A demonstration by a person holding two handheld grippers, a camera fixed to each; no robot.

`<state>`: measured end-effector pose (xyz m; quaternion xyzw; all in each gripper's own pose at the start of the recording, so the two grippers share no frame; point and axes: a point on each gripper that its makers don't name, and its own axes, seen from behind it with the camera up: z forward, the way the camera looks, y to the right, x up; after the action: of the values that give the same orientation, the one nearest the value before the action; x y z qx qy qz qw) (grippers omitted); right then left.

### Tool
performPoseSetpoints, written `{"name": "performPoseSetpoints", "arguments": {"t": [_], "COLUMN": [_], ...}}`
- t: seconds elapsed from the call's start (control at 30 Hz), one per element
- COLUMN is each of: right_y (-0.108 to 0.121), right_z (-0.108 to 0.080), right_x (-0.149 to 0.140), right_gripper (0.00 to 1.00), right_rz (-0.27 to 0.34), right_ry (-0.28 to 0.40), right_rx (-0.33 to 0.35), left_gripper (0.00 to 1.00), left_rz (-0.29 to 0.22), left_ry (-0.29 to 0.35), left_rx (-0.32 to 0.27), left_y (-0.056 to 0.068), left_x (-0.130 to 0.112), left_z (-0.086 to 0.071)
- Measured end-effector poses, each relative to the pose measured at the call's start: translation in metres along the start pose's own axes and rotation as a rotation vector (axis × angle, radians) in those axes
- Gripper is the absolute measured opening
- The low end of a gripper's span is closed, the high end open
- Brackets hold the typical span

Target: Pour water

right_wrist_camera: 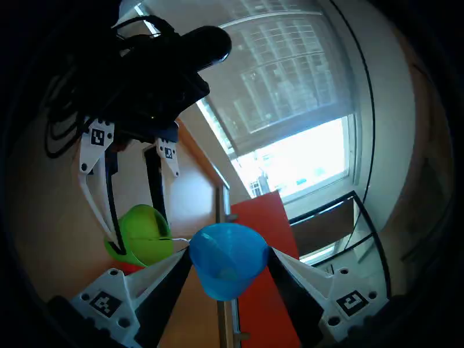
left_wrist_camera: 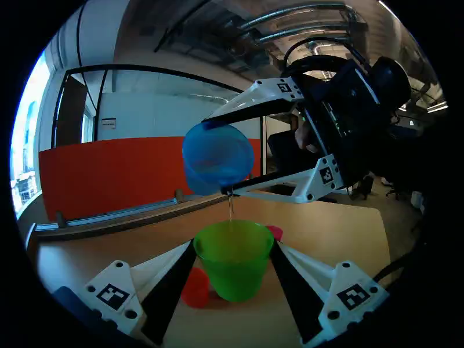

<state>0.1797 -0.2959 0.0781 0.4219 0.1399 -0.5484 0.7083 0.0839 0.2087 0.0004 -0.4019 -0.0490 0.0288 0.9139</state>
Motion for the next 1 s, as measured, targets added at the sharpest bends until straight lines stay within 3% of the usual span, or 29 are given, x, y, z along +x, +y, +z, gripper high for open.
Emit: {"name": "performPoseSetpoints", "arguments": {"t": [1.0], "right_y": [0.0018], "right_z": [0.0056], "right_x": [0.0013], "right_gripper": [0.94], "right_rz": [-0.045], "right_ry": [0.000], "right_rx": [0.001], "left_gripper": [0.89], "left_rz": [0.008], "left_ry": [0.008], "left_rx": [-0.001], "left_y": [0.0009], "left_x": [0.0005], "left_z": [0.0006]}}
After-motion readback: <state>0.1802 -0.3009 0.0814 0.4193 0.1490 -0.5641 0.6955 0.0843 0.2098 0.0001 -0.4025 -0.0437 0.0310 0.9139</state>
